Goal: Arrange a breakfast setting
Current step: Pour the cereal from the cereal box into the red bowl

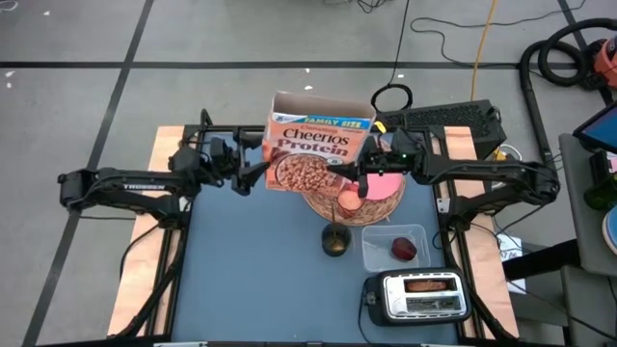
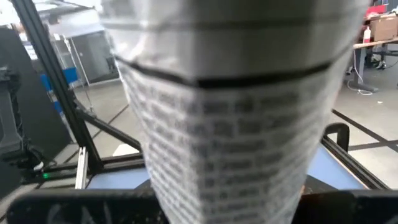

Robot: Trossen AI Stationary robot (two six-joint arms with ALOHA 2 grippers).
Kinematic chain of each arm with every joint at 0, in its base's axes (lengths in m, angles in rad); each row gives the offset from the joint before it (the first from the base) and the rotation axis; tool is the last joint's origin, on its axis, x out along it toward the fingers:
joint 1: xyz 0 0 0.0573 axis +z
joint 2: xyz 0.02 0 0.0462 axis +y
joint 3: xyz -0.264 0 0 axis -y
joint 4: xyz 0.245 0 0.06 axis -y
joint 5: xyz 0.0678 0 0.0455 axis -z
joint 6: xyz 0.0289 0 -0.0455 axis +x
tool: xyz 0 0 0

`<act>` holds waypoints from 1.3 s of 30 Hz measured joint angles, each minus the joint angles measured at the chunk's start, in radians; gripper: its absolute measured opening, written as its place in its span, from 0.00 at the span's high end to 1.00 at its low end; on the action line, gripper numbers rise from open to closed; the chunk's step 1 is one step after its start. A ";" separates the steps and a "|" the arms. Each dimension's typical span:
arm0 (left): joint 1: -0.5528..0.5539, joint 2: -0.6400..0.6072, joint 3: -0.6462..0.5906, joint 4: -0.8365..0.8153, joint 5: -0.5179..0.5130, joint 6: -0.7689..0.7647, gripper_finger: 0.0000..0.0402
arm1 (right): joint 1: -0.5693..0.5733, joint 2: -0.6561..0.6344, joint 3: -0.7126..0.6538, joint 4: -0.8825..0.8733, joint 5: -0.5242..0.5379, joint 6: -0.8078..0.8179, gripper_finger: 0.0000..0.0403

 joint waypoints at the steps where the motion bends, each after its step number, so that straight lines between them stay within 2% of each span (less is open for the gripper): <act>1: 0.000 0.001 0.000 -0.004 0.000 0.000 0.07 | 0.000 0.013 0.000 0.015 0.000 0.006 0.77; 12: -0.022 0.029 0.000 0.005 0.009 -0.019 0.07 | 0.000 0.112 0.000 0.140 -0.001 0.054 0.77; 24: -0.043 0.032 0.000 0.006 0.001 0.001 0.10 | 0.000 0.113 0.000 0.156 0.000 0.054 0.76; 29: -0.042 0.032 0.000 0.006 0.000 0.002 0.22 | 0.000 0.113 0.000 0.156 0.000 0.054 0.75; 39: -0.032 0.032 0.000 0.005 -0.003 0.011 0.57 | 0.000 0.113 0.000 0.156 -0.005 0.053 0.74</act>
